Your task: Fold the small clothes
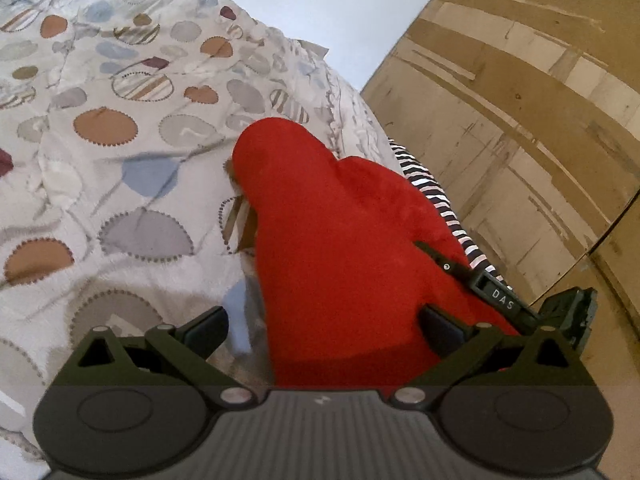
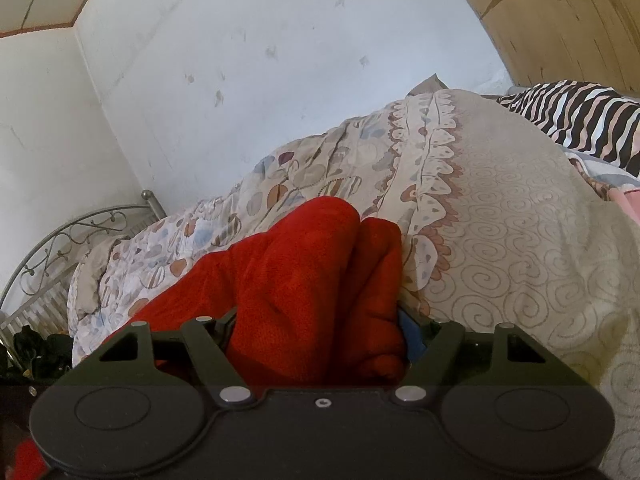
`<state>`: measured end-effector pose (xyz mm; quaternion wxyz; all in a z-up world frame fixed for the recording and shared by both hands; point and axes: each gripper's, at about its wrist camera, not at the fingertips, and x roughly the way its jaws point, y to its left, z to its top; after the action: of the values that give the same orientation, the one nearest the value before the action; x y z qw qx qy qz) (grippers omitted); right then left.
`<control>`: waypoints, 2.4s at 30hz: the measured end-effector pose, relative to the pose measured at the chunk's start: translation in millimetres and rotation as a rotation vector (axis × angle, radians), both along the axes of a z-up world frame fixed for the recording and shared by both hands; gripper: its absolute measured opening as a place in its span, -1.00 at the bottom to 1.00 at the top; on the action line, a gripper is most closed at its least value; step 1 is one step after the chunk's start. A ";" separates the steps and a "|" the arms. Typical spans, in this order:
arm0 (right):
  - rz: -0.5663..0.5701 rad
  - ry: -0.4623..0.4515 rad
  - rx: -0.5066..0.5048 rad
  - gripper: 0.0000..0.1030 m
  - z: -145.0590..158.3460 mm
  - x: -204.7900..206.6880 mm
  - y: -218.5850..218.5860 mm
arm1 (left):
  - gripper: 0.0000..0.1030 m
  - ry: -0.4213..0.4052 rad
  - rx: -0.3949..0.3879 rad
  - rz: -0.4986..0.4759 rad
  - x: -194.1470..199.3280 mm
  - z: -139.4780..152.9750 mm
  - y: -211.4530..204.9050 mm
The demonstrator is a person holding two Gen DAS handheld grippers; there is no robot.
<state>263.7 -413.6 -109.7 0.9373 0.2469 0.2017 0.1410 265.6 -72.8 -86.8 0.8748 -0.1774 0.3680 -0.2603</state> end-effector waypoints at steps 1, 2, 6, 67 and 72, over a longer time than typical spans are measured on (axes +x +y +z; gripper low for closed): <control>0.000 -0.001 0.003 0.45 -0.4 -0.1 -0.4 | 1.00 -0.006 0.003 0.002 -0.7 -2.3 -0.5; 0.000 -0.001 0.005 0.45 -0.8 -0.3 -0.8 | 1.00 -0.009 0.008 0.003 -0.8 -4.1 -1.3; -0.001 -0.001 0.006 0.45 -1.1 -0.8 -1.0 | 1.00 0.004 0.016 0.011 0.2 -6.5 -3.2; 0.091 -0.160 0.084 -0.15 87.1 95.7 172.4 | 0.11 -0.175 0.230 0.081 44.1 102.9 111.6; 0.143 -0.039 0.058 -0.15 59.3 136.3 208.5 | 0.12 -0.097 0.275 0.132 59.6 65.5 142.9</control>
<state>400.1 -205.1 -50.4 0.9211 0.2558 0.1962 0.2181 325.1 70.0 -21.4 0.9229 -0.0667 0.3449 -0.1577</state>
